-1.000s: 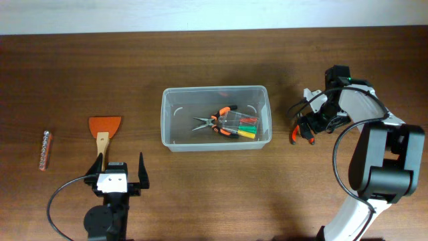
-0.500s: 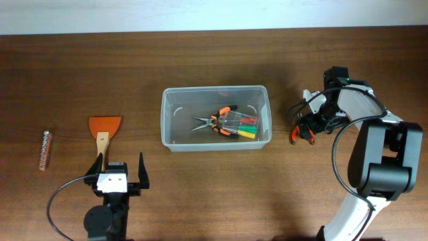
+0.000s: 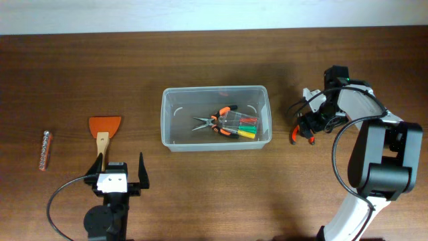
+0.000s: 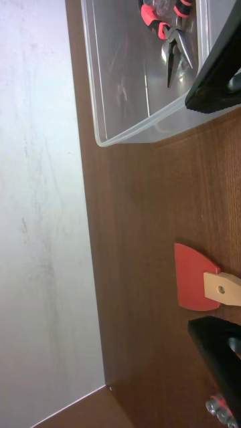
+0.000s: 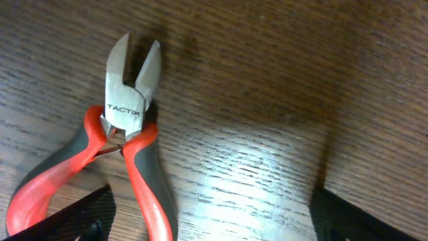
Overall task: Pack container
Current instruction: 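Lower the right gripper and grasp the cutting pliers at the pivot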
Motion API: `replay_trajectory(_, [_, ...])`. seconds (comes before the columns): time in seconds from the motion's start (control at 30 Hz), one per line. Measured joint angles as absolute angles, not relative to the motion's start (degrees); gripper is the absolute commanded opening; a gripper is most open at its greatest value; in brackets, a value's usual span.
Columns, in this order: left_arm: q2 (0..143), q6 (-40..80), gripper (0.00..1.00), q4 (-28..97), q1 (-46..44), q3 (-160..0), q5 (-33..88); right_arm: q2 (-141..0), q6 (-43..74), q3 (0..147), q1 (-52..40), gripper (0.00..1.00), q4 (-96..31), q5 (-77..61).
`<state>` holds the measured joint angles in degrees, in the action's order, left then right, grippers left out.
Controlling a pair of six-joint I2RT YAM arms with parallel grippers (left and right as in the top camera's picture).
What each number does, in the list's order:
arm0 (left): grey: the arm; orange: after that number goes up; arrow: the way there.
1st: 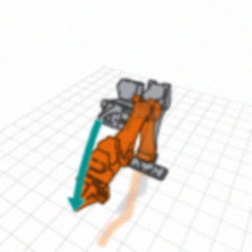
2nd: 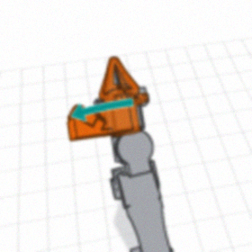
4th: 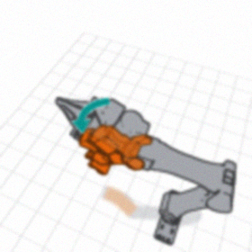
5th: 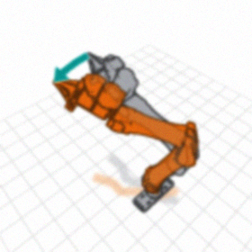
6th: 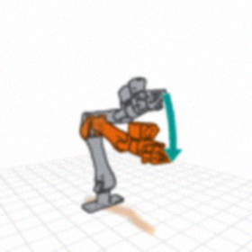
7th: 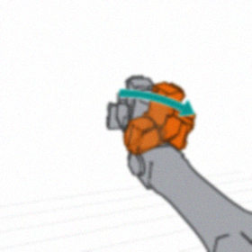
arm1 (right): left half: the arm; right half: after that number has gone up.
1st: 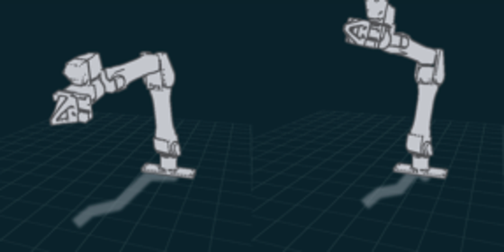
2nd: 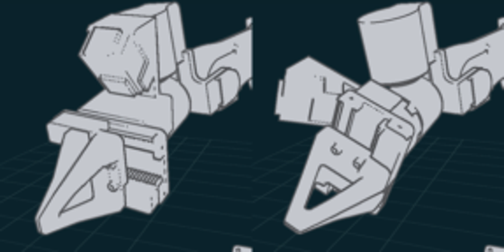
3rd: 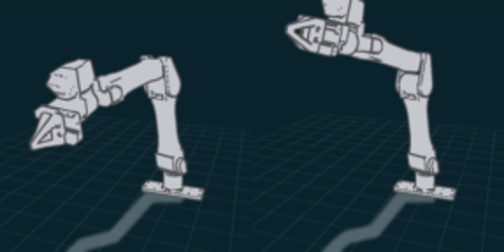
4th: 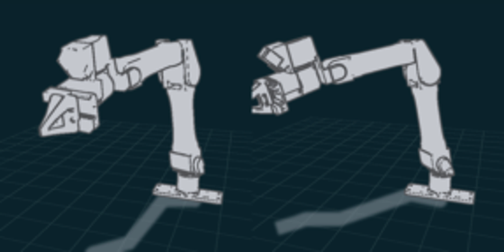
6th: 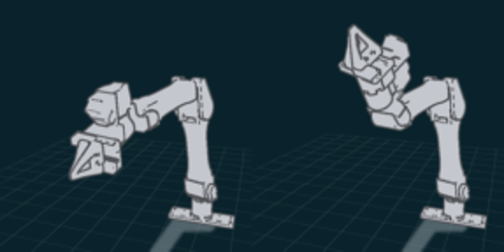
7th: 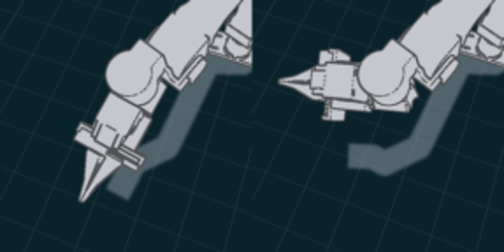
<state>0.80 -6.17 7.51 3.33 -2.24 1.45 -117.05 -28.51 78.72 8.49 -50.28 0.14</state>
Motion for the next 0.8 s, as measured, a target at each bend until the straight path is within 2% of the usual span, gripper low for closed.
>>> replay_trajectory(0.17, [0.8, -6.2, 0.99, 7.5, 3.3, -2.2, 1.5, -117.1, -28.4, 78.7, 8.5, 0.84, -50.2, 0.1])
replay_trajectory(0.3, [0.8, -6.2, 0.99, 7.5, 3.3, -2.2, 1.5, -117.1, -28.4, 78.7, 8.5, 0.71, -50.2, 0.1])
replay_trajectory(0.57, [0.8, -6.2, 0.99, 7.5, 3.3, -2.2, 1.5, -117.1, -28.3, 78.7, 8.5, 0.65, -50.2, 0.1])
replay_trajectory(0.67, [0.8, -6.2, 0.99, 7.5, 3.3, -2.2, 1.5, -117.1, -28.3, 78.7, 8.5, 0.58, -50.2, 0.1])
replay_trajectory(0.8, [0.8, -6.2, 0.99, 7.5, 3.3, -2.2, 1.5, -117.1, -28.3, 78.7, 8.2, 0.56, -50.2, 0.1])
